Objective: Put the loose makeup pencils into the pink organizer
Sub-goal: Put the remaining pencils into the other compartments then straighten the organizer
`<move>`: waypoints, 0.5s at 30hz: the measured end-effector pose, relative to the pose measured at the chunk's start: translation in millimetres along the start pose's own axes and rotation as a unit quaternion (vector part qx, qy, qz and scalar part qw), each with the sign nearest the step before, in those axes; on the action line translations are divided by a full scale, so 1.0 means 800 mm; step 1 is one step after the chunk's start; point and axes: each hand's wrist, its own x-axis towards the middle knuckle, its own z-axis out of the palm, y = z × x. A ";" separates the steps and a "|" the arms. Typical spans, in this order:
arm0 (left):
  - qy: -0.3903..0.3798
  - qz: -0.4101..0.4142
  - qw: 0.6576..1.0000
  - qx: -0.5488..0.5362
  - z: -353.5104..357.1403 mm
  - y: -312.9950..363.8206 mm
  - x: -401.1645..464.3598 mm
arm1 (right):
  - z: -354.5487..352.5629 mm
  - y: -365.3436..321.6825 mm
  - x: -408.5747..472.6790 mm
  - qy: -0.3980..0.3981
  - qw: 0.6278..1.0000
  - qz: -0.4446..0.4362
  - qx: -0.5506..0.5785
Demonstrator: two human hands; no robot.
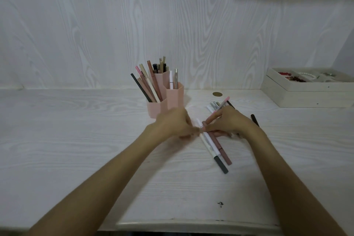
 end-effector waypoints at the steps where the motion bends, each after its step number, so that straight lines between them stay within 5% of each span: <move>1: 0.000 -0.008 1.000 -0.012 0.008 -0.003 -0.003 | 0.004 0.000 0.001 0.000 0.999 0.001 0.034; 7: 0.089 -0.029 0.996 -0.010 0.019 -0.019 -0.004 | 0.023 0.000 0.008 -0.027 0.968 0.009 0.249; 12: 0.190 -0.009 0.981 -0.029 0.020 -0.045 -0.001 | 0.042 -0.006 0.013 -0.019 0.964 0.004 0.267; 15: 0.180 0.006 0.980 -0.081 0.029 -0.046 0.001 | 0.040 -0.010 0.011 0.002 0.966 -0.002 0.258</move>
